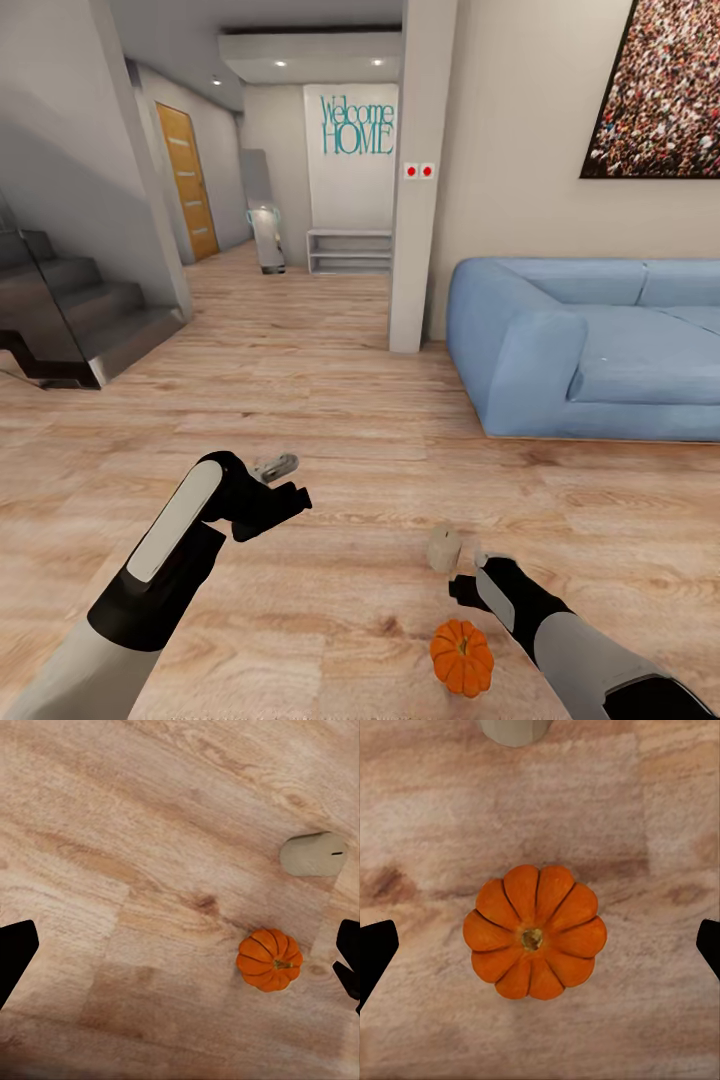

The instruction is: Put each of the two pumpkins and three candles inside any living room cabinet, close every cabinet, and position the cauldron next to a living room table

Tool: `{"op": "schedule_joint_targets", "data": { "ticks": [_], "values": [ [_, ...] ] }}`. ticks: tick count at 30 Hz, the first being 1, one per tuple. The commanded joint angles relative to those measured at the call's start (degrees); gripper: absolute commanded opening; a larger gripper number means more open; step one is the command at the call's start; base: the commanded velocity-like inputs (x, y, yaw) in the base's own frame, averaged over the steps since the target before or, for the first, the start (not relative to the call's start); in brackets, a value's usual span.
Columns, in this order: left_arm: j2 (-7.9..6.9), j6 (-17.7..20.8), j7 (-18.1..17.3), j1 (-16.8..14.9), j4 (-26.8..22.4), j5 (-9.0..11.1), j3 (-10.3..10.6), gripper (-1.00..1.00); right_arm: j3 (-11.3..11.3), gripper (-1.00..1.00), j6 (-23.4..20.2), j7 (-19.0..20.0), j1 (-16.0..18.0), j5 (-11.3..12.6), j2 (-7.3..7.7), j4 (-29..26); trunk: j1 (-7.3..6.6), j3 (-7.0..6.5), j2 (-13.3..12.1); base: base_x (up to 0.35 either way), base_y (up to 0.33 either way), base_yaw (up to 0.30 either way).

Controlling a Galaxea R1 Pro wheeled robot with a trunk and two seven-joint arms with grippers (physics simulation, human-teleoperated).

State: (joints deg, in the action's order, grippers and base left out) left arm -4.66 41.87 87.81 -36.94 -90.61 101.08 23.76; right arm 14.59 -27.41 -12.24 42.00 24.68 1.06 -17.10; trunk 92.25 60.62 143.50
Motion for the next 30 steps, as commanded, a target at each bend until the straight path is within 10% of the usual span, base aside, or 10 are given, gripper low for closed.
{"op": "schedule_joint_targets", "data": {
  "ticks": [1,30],
  "values": [
    [-0.05,0.59,0.49,-0.06,-0.03,0.34,0.06,1.00,0.53,1.00,-0.28,-0.41,0.01,0.49,0.03,-0.14,0.01,0.28,0.04,0.000,0.000,0.000],
    [-0.14,0.60,0.29,-0.06,0.56,0.27,0.06,1.00,3.44,1.00,7.57,5.56,0.01,-5.07,0.41,-0.22,0.76,6.71,0.43,0.000,0.000,0.000]
  ]
}}
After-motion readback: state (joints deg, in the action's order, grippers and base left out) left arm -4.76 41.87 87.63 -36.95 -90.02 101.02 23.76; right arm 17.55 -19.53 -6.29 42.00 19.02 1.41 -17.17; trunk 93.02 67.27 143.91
